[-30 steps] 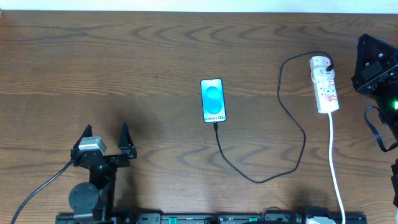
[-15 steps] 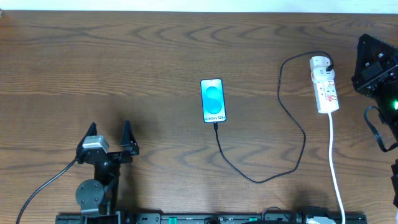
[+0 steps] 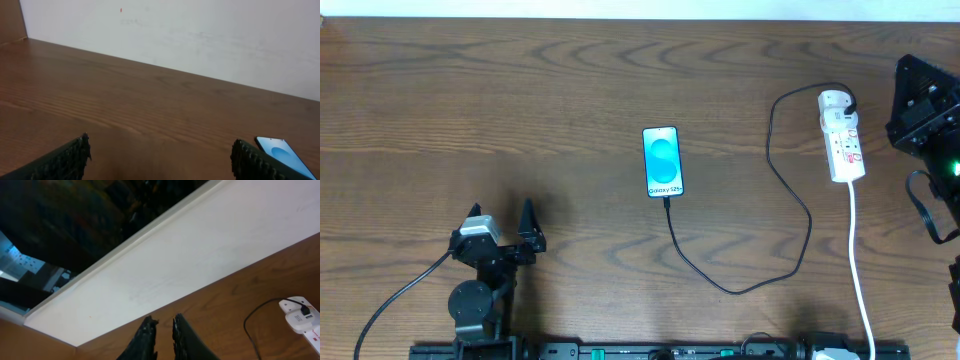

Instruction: Plug charger to phone and switch on socket

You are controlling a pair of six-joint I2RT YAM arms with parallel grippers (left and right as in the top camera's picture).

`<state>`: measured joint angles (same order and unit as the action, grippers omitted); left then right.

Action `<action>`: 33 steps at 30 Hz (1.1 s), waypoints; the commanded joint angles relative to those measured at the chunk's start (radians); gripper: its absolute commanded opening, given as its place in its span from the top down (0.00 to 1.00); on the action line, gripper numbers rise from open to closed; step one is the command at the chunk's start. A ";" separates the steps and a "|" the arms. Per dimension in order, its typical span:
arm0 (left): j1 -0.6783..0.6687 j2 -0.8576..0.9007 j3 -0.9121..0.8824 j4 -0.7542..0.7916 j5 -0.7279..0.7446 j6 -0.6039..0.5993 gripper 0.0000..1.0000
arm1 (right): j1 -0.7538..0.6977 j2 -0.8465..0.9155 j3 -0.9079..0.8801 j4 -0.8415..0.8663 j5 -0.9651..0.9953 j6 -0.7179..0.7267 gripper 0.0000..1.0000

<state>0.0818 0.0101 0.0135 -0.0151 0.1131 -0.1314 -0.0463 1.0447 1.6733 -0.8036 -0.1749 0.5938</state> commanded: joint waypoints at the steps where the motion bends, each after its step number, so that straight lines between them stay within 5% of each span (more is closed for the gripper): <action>1: 0.002 0.000 -0.010 -0.044 0.010 -0.001 0.09 | 0.009 -0.006 0.001 -0.001 0.016 -0.017 0.88; 33: -0.037 -0.009 -0.010 -0.045 0.010 -0.002 0.09 | 0.009 -0.033 0.000 -0.005 0.015 -0.019 0.87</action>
<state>0.0486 0.0101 0.0147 -0.0185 0.1059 -0.1310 -0.0463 1.0328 1.6733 -0.8047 -0.1642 0.5907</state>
